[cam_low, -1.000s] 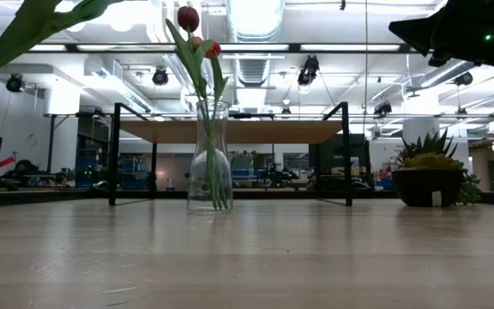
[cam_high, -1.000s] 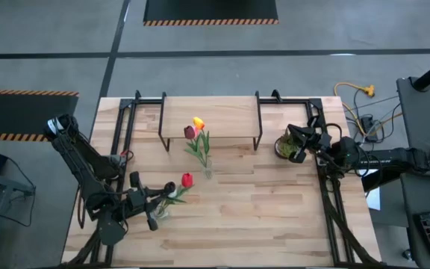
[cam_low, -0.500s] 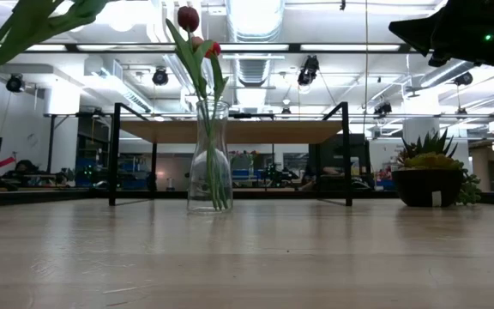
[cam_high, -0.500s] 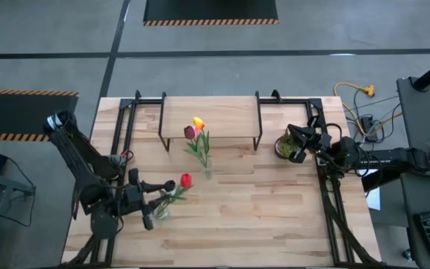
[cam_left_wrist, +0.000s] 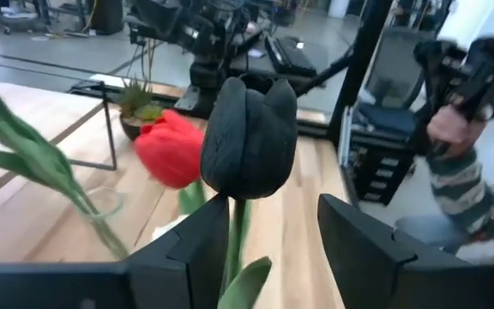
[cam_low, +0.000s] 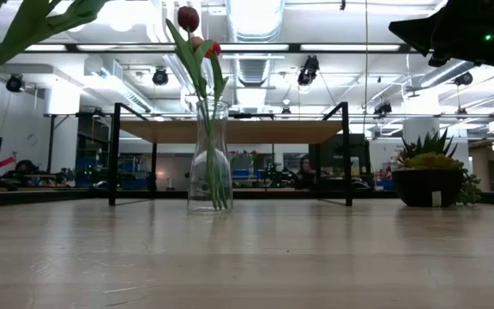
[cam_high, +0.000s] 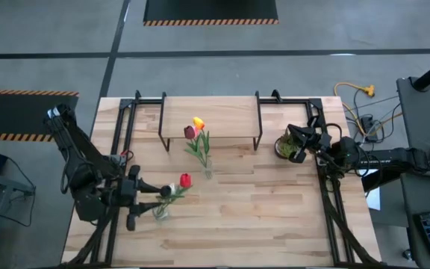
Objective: Pick and place flowers into a vace then onto a shelf
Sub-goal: Put the black flower into the bottom transparent vase, then put the top transparent vase on the shelf
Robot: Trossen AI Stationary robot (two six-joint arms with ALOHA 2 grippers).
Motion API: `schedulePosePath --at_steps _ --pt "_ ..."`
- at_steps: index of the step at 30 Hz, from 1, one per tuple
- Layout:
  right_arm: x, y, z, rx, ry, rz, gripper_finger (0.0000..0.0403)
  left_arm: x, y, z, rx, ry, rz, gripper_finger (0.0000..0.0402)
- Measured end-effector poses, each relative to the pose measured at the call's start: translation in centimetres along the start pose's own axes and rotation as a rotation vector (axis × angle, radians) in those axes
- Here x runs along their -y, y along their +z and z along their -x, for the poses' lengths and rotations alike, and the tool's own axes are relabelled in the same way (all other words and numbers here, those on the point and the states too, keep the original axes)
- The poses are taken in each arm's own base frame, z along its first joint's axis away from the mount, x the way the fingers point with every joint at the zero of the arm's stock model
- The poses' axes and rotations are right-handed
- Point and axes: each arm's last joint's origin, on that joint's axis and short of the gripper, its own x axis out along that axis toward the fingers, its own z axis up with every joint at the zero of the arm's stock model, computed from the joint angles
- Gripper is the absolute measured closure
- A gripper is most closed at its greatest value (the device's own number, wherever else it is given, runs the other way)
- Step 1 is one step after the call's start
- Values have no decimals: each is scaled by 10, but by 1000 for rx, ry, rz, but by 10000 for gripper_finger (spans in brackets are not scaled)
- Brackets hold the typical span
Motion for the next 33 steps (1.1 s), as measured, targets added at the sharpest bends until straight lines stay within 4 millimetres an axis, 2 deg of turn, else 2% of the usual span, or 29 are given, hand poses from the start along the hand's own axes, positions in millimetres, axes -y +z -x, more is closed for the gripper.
schedulePosePath --at_steps 18,27,33 --pt "0 0 0 0 0 0 394 -31 2 18 -81 31 -82 237" --pt "0 0 0 0 0 0 394 -58 16 35 17 110 -142 237" --pt "0 0 0 2 -1 -1 394 -80 18 40 106 124 -164 237"
